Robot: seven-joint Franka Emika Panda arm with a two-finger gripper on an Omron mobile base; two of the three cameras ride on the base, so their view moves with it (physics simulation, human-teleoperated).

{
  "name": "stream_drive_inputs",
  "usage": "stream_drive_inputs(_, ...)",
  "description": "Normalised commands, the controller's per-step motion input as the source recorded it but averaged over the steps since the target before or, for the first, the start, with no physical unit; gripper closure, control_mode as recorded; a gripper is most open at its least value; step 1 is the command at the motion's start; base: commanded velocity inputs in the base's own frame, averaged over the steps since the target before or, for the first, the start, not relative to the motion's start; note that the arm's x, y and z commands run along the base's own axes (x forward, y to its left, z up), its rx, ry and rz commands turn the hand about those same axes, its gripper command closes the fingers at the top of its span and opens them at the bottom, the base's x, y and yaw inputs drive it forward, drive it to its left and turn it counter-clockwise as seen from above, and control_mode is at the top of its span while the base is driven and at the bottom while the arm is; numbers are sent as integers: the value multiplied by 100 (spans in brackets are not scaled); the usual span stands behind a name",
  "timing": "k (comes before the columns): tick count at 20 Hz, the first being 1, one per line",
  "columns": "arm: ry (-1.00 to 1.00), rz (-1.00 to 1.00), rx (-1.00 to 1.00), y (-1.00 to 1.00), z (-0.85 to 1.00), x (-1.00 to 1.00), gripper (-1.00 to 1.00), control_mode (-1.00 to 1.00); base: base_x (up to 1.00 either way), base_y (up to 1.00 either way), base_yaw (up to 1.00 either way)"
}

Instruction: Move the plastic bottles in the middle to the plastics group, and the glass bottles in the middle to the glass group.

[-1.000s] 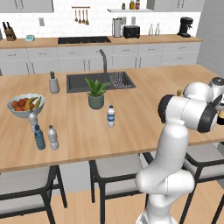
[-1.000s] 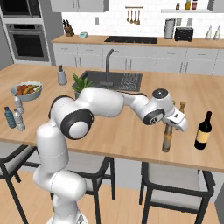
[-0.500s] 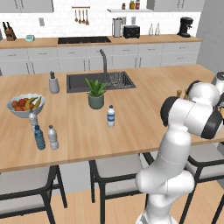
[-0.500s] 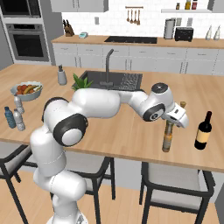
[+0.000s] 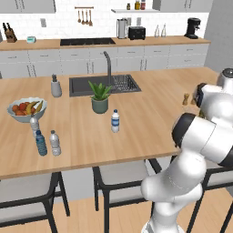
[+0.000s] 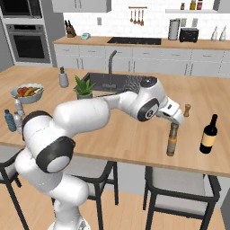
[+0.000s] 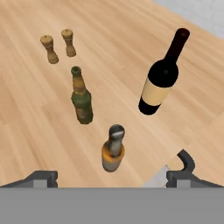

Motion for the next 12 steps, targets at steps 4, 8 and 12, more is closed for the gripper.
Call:
stream_drive_inputs(4,-4,0,-6,82,33,-6,-100,-100,0,0,0)
stream_drive_inputs(8,-1,0,-2,76,37,0,-100,-100,0,0,0)
stream_drive_inputs(12,0,5,0,71,29,3,-100,-100,0,0,0)
